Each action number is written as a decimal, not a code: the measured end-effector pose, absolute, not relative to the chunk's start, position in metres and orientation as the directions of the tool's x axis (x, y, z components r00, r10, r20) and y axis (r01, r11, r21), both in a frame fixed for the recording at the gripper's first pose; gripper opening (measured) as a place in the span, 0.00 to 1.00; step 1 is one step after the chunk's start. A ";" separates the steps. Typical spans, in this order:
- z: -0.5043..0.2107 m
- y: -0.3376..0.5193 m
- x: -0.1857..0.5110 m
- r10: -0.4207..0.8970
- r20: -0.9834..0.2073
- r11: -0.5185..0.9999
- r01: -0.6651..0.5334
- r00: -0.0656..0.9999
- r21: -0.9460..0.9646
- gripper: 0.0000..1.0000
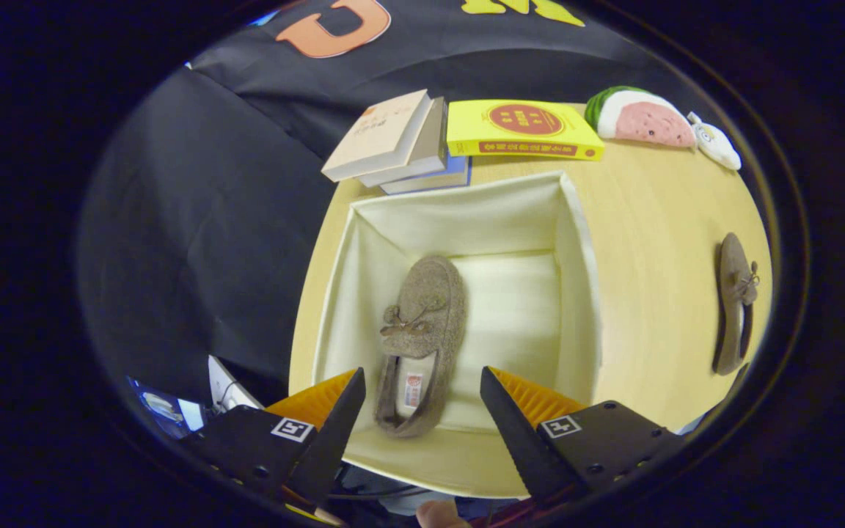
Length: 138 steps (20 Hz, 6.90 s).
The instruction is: Open the storage box then place both shoes into the box .Put the left shoe in first, then the right shoe, with the right side of both shoes facing outward in a uniform manner.
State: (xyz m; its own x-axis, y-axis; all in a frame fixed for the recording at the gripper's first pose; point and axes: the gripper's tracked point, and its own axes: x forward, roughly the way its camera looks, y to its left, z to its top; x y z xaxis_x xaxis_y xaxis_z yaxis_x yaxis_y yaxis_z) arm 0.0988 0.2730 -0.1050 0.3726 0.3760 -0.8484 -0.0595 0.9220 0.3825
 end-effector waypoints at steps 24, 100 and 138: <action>-0.155 -0.112 0.081 -0.089 -0.946 0.978 0.209 0.311 -0.023 0.96; -0.102 0.199 0.103 0.144 -0.772 0.966 0.081 0.619 0.245 0.14; 0.063 0.043 -0.014 -0.146 0.029 0.985 0.142 0.989 0.096 0.96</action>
